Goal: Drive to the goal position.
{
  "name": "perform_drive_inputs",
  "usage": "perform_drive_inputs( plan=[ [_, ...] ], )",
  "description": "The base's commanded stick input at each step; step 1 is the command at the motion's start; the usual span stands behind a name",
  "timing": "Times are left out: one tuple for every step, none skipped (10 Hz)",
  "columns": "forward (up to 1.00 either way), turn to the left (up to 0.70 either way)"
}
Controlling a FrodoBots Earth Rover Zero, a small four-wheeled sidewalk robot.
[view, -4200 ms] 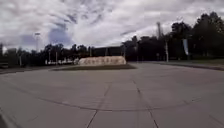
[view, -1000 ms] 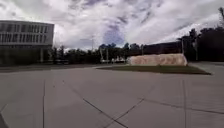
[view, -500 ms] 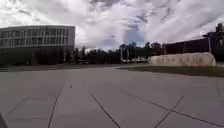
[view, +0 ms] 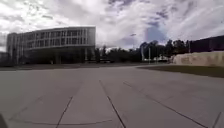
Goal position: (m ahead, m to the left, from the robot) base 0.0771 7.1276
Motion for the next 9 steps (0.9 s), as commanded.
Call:
perform_drive_inputs(
  plan=[
    [0.70,0.36],
    [0.70,0.36],
    [0.70,0.36],
    [0.70,0.36],
    [0.70,0.36],
    [0.70,0.36],
    [0.70,0.36],
    [0.70,0.36],
    [0.70,0.36]
  ],
)
